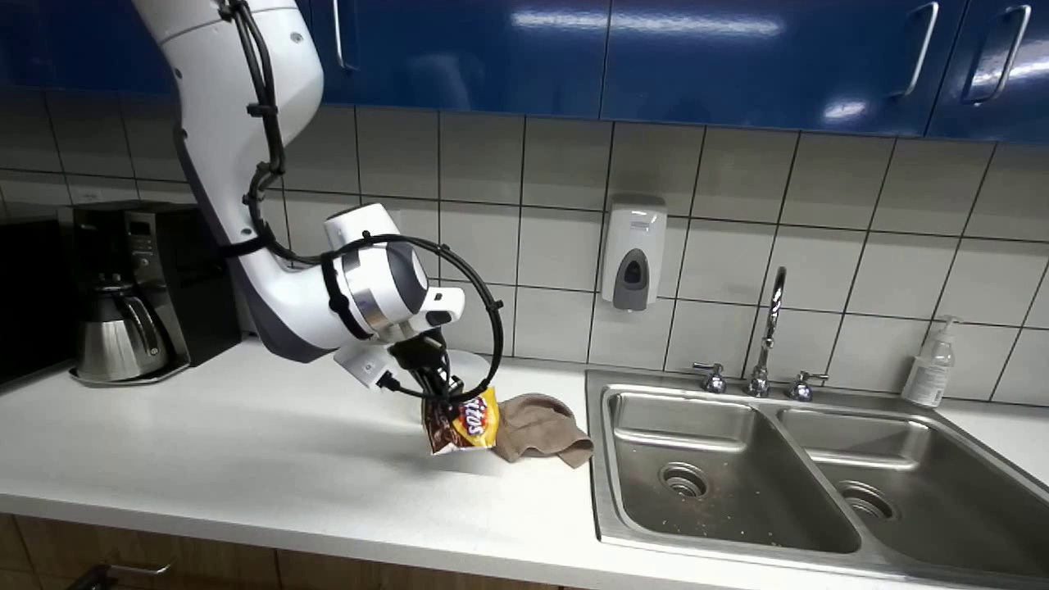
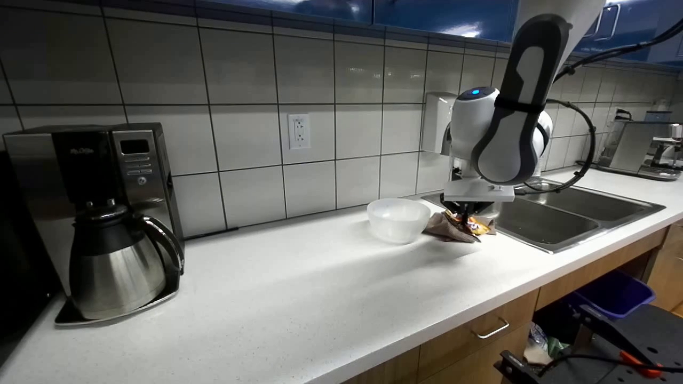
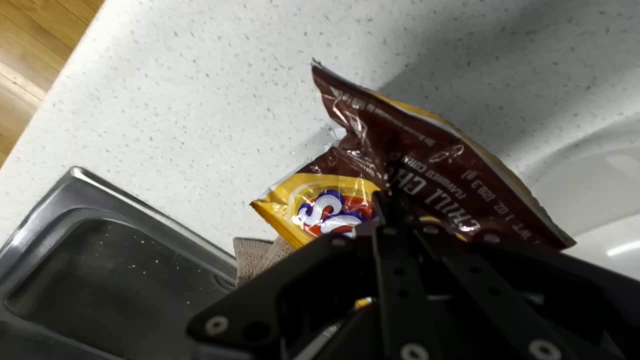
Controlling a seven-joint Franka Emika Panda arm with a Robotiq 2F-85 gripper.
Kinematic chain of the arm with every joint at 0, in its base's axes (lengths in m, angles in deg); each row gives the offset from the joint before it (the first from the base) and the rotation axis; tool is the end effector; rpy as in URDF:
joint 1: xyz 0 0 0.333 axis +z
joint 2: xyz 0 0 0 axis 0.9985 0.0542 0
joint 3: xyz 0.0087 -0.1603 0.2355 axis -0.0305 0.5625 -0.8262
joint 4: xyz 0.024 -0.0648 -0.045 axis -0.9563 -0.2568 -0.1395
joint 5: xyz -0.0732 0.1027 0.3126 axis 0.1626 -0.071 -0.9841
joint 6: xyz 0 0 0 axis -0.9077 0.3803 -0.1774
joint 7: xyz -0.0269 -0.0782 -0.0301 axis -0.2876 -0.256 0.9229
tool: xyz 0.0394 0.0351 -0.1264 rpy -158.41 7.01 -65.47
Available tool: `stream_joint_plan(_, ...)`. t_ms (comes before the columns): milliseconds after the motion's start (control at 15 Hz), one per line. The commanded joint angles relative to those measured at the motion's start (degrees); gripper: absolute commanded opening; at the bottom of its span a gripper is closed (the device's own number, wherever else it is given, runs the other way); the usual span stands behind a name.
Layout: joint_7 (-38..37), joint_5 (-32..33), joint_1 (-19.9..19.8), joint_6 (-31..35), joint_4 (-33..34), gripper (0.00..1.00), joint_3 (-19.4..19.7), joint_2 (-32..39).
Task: Put the packet in the bowl
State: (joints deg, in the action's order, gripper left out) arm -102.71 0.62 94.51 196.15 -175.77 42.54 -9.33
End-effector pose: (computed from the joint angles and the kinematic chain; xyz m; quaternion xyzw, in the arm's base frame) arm 0.4721 -0.1388 0.1754 0.9275 -0.3159 0.1613 0.1182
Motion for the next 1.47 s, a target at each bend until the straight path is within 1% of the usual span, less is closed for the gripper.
stream_joint_plan(0, -1.4, 2.3, 4.5, -0.8, -2.9, 0.00, 3.8, -6.9)
stream_joint_plan(200, -1.3, 1.7, 7.1, -1.2, -2.1, 0.00, 4.8, -8.7)
stream_joint_plan(333, -1.6, 1.0, 8.2, -0.9, -1.0, 0.00, 4.9, -8.6)
stream_joint_plan(733, -2.9, -1.0, 9.6, -0.1, 3.9, 0.00, 4.2, -4.1)
stream_joint_plan(933, -5.5, -1.6, 11.4, 0.0, 8.1, 0.00, 4.6, 0.6)
stream_joint_plan(1133, -8.2, -2.7, 12.9, -0.6, 13.2, 0.00, 4.1, 6.1)
stream_joint_plan(1200, -9.6, -3.4, 13.6, -0.6, 15.6, 0.00, 4.2, 9.0)
stream_joint_plan(1400, -11.0, -6.4, 14.0, -1.5, 21.2, 0.00, 3.2, 14.8)
